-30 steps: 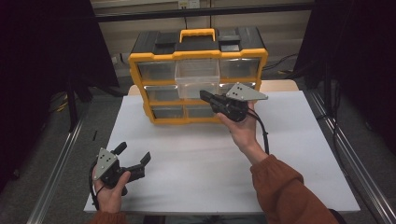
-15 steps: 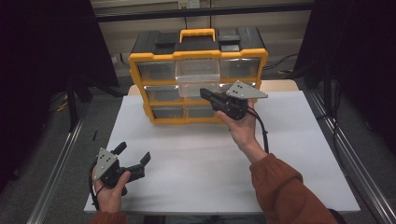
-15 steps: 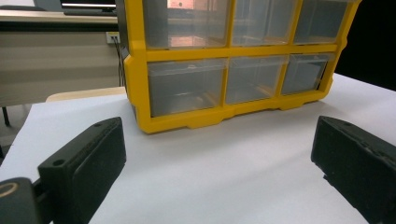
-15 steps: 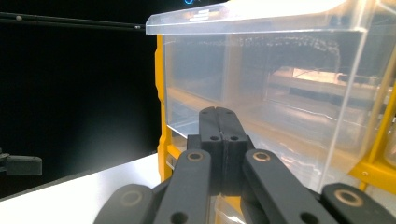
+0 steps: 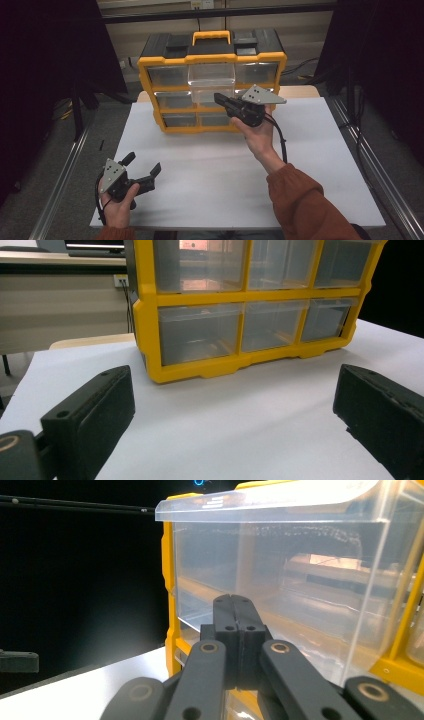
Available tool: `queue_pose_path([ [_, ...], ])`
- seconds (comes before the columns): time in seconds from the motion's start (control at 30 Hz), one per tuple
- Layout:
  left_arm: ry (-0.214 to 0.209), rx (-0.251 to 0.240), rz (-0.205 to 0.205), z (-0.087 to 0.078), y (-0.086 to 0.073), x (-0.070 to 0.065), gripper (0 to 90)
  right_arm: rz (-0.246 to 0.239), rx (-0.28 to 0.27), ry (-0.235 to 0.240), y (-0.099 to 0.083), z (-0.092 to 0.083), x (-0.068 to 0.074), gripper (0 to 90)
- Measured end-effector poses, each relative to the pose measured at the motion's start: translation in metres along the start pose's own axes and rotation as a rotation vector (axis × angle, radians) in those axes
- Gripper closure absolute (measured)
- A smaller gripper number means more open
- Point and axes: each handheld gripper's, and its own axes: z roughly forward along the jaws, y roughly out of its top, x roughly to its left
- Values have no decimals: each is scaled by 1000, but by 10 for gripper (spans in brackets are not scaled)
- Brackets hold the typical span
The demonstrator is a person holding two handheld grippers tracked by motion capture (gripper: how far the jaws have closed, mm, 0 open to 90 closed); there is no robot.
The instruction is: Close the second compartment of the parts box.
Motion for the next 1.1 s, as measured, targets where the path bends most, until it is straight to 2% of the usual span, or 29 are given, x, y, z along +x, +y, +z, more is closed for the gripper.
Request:
queue_pose_path([
  [1.1, -4, -6, -10, 1, 0, -1, 32, 2, 0, -22, 4, 9, -8, 900],
])
